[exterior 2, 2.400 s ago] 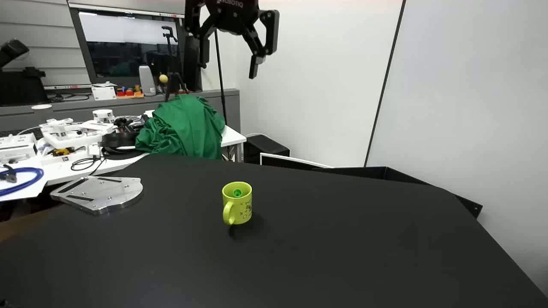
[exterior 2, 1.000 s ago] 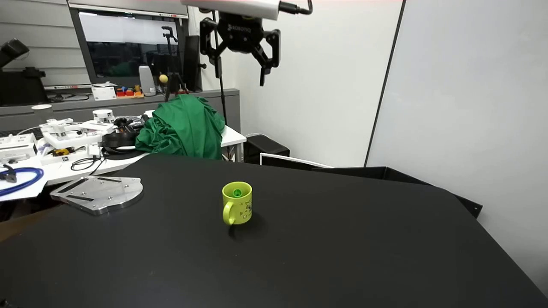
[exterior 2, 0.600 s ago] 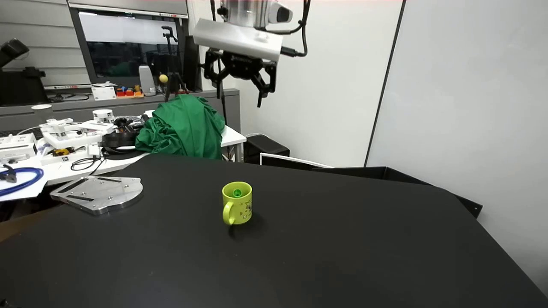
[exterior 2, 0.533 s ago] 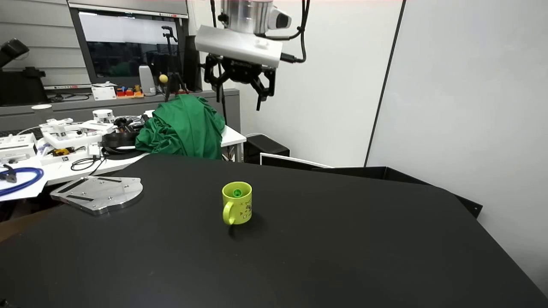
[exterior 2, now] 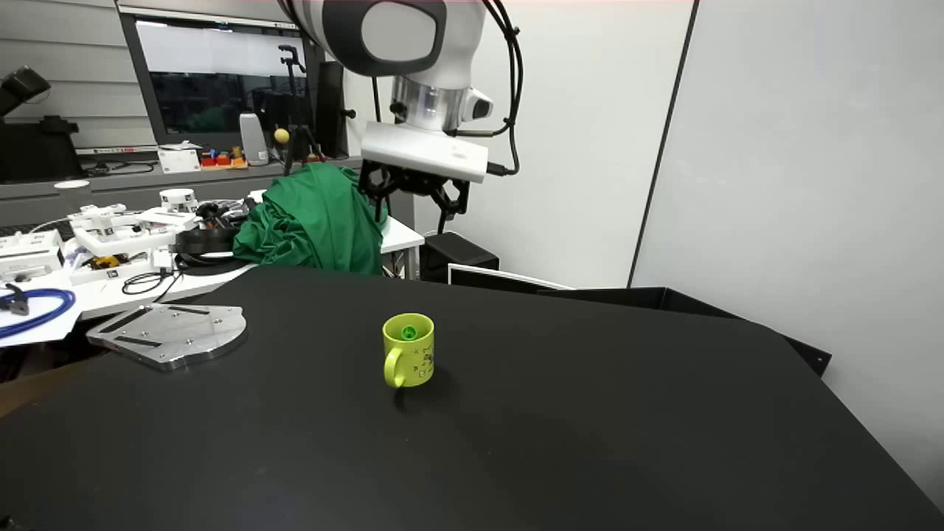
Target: Remove and then put back the glue stick in the mug
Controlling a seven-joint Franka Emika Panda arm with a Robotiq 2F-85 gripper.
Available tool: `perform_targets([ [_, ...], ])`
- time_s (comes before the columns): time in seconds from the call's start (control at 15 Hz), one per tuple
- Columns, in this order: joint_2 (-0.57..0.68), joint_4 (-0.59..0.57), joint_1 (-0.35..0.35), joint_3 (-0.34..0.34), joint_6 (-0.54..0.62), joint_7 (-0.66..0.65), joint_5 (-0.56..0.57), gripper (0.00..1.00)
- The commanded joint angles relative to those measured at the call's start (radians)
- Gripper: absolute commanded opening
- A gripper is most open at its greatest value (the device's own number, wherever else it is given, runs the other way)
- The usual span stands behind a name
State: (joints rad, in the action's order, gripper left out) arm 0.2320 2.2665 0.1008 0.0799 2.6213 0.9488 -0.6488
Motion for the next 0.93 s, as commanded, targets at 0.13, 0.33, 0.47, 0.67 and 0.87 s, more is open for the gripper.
perform_targets([
  [0.13,0.16,-0.109,0.087,-0.08,0.006,0.027,0.001,1.0],
  [0.33,0.216,-0.132,0.112,-0.102,0.007,0.016,0.016,1.0],
  [0.47,0.241,-0.138,0.128,-0.118,0.008,0.014,0.018,1.0],
  [0.67,0.247,-0.137,0.144,-0.11,-0.077,-0.03,0.073,1.0],
  [0.87,0.237,-0.108,0.149,-0.123,-0.045,-0.011,0.076,1.0],
])
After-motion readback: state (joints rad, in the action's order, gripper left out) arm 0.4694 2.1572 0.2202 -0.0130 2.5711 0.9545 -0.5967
